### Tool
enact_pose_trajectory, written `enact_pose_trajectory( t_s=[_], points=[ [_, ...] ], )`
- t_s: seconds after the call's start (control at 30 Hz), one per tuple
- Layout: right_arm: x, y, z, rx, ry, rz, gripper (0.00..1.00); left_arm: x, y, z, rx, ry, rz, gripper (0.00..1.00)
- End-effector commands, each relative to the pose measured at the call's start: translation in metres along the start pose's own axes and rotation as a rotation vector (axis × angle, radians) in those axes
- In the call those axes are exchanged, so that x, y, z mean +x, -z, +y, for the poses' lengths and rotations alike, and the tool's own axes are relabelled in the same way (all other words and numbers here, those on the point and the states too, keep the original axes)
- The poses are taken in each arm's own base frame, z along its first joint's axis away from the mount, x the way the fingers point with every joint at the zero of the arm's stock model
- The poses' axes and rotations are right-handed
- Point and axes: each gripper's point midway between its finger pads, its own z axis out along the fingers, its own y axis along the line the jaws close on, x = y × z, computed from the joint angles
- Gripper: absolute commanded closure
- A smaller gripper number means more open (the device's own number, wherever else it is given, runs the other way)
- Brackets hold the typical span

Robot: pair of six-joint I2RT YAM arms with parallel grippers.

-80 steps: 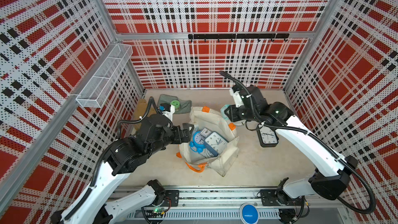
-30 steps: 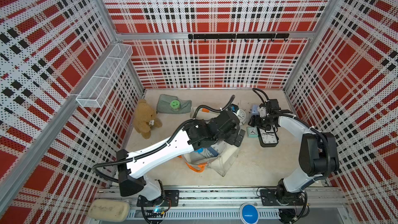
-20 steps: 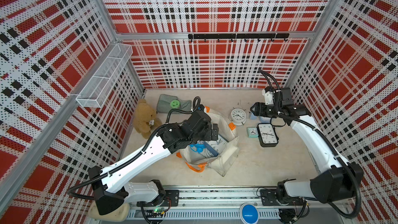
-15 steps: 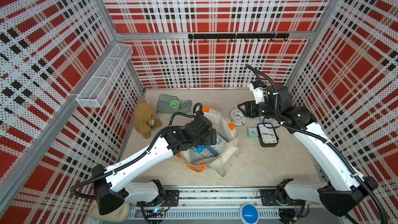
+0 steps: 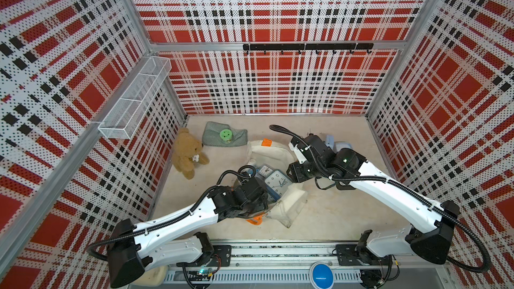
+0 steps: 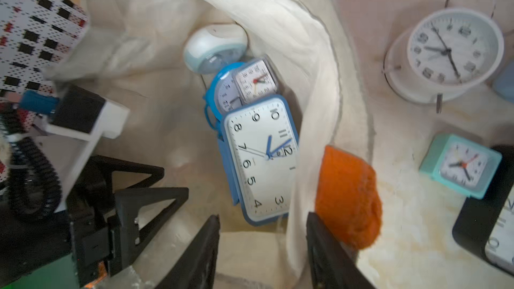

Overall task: Take the alarm clock out of the canvas bag
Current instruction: Adjust the canvas bag at the center of the board.

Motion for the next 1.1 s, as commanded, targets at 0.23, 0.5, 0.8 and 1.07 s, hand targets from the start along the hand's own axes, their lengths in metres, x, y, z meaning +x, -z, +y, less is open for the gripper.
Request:
enact_pose_trajectory(
  t_s=[0.23, 0.5, 0.8, 1.07],
  points=[
    [0.109, -0.008, -0.013, 0.083, -0.08, 0.272, 0.44, -0.005, 0.021, -0.029, 0.077, 0.037, -0.079, 0.25],
    [0.139, -0.013, -0.051, 0.3, -0.146, 0.359, 0.43, -0.008, 0.027, -0.037, 0.066, -0.013, -0.098, 0.18],
    [0.148, -0.031, -0.049, 0.292, -0.161, 0.379, 0.41, -0.03, -0.011, -0.031, 0.208, 0.186, -0.087, 0.08],
    [0.156, -0.04, -0.052, 0.299, -0.161, 0.401, 0.42, -0.06, -0.012, -0.044, 0.316, 0.174, -0.144, 0.02]
  ],
)
